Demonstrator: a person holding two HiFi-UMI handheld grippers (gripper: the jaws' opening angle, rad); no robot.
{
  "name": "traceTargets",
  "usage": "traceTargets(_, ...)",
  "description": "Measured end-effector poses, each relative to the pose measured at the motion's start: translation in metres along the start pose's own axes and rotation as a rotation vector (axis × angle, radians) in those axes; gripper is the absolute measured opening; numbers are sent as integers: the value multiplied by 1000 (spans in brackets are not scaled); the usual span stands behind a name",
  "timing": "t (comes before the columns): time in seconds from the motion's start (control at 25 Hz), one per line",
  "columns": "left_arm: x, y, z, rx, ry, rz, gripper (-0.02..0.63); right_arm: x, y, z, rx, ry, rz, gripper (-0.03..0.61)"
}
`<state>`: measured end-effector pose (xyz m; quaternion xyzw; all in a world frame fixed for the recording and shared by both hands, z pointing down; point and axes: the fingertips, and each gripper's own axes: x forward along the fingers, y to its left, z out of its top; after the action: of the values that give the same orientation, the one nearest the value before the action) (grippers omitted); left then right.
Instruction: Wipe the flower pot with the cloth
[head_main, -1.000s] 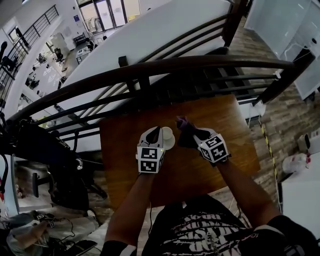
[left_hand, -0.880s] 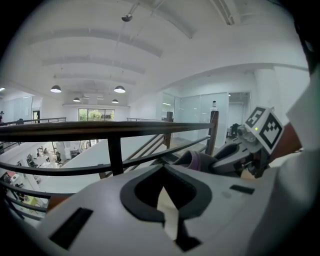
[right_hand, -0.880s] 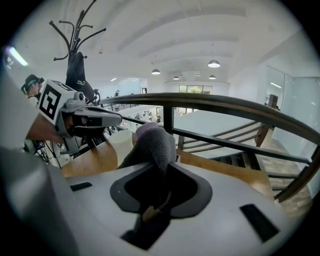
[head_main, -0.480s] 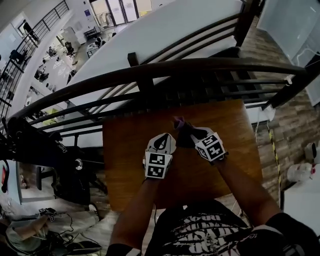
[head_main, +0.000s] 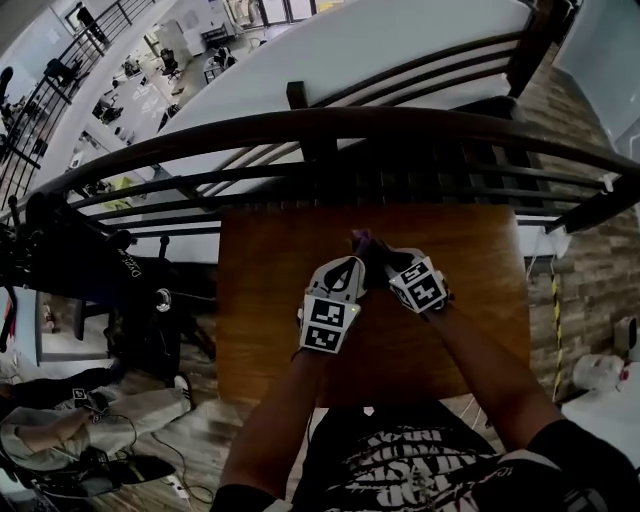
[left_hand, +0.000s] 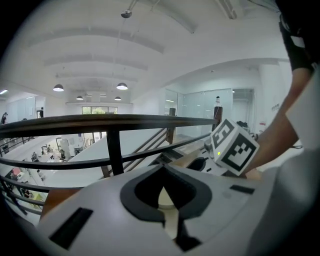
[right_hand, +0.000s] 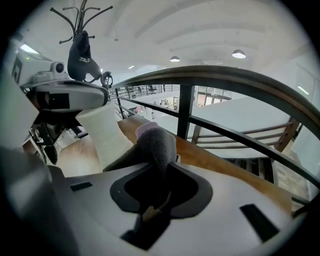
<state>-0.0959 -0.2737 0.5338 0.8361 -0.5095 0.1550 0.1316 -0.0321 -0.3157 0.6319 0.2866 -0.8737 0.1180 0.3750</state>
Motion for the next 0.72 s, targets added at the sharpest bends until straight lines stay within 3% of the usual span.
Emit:
traceTargets(0.32, -1, -2, 1, 7, 6, 6, -2, 18, 22, -1, -34, 51, 69, 66)
traceTargets(0.72, 3, 0, -2, 10, 14, 6, -2, 0, 43, -16, -11, 35, 98, 66)
